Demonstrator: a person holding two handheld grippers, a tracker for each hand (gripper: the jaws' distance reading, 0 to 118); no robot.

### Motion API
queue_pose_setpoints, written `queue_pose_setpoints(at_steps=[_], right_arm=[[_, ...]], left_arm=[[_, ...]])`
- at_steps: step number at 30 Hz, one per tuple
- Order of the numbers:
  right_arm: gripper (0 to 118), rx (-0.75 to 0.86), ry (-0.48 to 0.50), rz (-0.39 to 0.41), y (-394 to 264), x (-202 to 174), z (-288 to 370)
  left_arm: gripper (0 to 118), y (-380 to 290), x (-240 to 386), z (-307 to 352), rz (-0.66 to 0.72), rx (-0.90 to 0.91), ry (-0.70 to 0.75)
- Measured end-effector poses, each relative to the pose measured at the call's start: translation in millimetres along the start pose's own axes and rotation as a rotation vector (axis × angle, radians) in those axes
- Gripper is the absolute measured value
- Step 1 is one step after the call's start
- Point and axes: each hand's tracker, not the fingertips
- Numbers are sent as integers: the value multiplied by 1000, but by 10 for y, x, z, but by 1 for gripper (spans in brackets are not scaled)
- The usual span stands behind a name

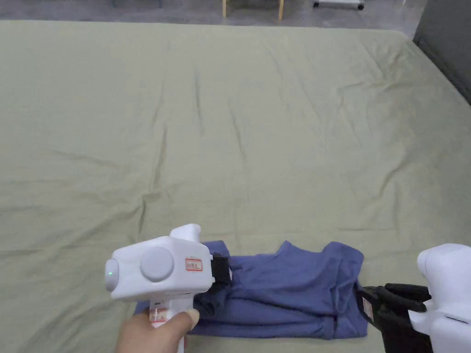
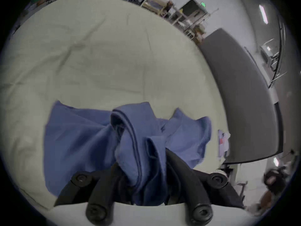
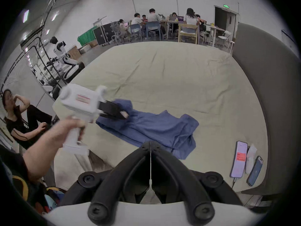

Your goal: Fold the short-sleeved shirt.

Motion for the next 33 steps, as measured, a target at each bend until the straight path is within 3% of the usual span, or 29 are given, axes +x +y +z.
queue_pose_setpoints(at_steps=[1, 2, 3, 4, 5, 6, 7, 10, 12, 13, 14, 15, 16, 17, 19, 21, 25, 29, 33], right_arm=[[3, -1, -2, -8, -27, 8, -1], [3, -3, -1, -15, -54, 19, 0], [3, -7, 2, -25, -72, 31, -8], [3, -9, 6, -32, -83, 40, -13], [3, -9, 10, -48, -82, 53, -18], [3, -11, 8, -62, -71, 57, -25], [3, -10, 0, -63, -67, 50, -31], [3, 6, -29, -37, -46, 11, -88], [3, 11, 0, -36, -26, -2, -122], [3, 13, 15, -43, -14, -10, -129], [3, 15, 28, -45, -8, -22, -131], [3, 15, 35, -45, -4, -37, -131], [3, 17, 39, -43, -4, -52, -125], [3, 22, 39, -40, -5, -64, -105], [3, 23, 39, -37, -20, -63, -74], [3, 20, 36, -48, -44, -40, -40], [3, 6, 12, -63, -92, 8, 13], [3, -6, -2, -80, -131, 54, 35], [3, -12, -2, -83, -129, 39, 32]], left_arm=[[11, -23, -19, -137, -43, 4, 51], [21, -81, -16, -249, -31, 20, 78], [40, -137, -72, -198, -3, 39, 20], [76, -123, -65, -101, 49, 72, -159], [99, -111, -69, 26, 56, 74, -230], [112, -79, -91, 263, 88, 77, -268], [115, -75, -137, 442, 114, 125, -279], [114, -108, -299, 1013, 163, 279, -306], [114, -54, -446, 1171, 191, 319, -207], [111, -18, -486, 1130, 121, 253, -69], [100, -4, -448, 1055, 80, 219, 50], [69, -2, -442, 944, 5, 178, 144], [17, -27, -421, 833, -24, 166, 140], [11, -55, -388, 698, -39, 134, 127], [11, -126, -270, 362, -43, 86, 78], [11, -240, -2, 38, -130, 72, 150], [11, -459, 573, -132, -207, 113, 126], [11, -635, 1011, -528, -433, 93, 255], [11, -575, 1087, -370, -367, 95, 185]])
